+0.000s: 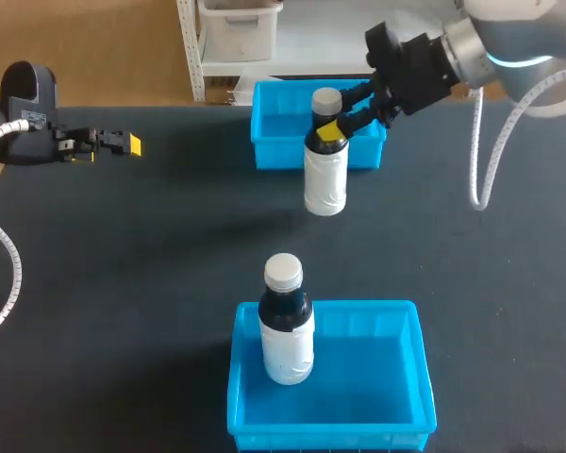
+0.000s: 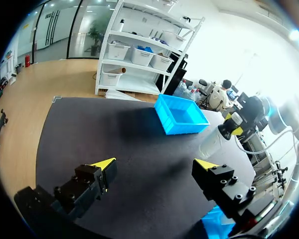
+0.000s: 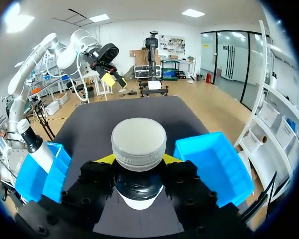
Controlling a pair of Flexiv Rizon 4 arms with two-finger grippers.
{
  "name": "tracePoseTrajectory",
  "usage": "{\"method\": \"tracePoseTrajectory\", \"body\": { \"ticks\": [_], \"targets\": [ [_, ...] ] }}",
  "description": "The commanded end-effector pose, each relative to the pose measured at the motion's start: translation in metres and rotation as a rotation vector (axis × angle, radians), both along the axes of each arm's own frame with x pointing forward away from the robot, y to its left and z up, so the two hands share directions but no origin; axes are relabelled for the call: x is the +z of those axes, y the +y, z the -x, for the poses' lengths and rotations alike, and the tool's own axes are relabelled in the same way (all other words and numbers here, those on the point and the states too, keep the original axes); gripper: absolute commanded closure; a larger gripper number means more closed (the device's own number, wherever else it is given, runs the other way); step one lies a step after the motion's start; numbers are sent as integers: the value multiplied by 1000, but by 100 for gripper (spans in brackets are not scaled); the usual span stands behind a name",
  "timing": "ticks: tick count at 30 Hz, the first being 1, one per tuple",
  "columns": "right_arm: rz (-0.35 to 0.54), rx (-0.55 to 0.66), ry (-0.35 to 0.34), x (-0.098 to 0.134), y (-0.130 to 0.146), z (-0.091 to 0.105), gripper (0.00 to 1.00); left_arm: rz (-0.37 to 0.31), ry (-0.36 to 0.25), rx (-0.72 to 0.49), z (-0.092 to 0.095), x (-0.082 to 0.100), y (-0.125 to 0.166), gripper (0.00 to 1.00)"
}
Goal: Pick up the bottle, and place it in the far bin if it is heavy, or in the near bin if it is light.
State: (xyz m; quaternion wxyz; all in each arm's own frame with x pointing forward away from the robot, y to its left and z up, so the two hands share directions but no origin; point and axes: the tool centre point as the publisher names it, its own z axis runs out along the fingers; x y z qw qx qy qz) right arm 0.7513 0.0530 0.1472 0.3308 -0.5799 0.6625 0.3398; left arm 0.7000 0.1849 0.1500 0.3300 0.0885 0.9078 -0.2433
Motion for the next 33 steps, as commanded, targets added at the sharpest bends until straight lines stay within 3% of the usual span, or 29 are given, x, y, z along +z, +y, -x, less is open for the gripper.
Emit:
{"method": "tracePoseTrajectory", "body": {
  "ticks": [1,21,27,33],
  "targets": [
    [14,-35,-18,12,-15,13,100,0,0,0,0,0,0,0],
    [67,-190,-49,44,-114,35,100,0,0,0,0,0,0,0],
    [62,-181,-52,51,-133,52,100,0,0,0,0,0,0,0],
    [33,-77,-78,62,-143,71,100,0,0,0,0,0,0,0]
  ]
}}
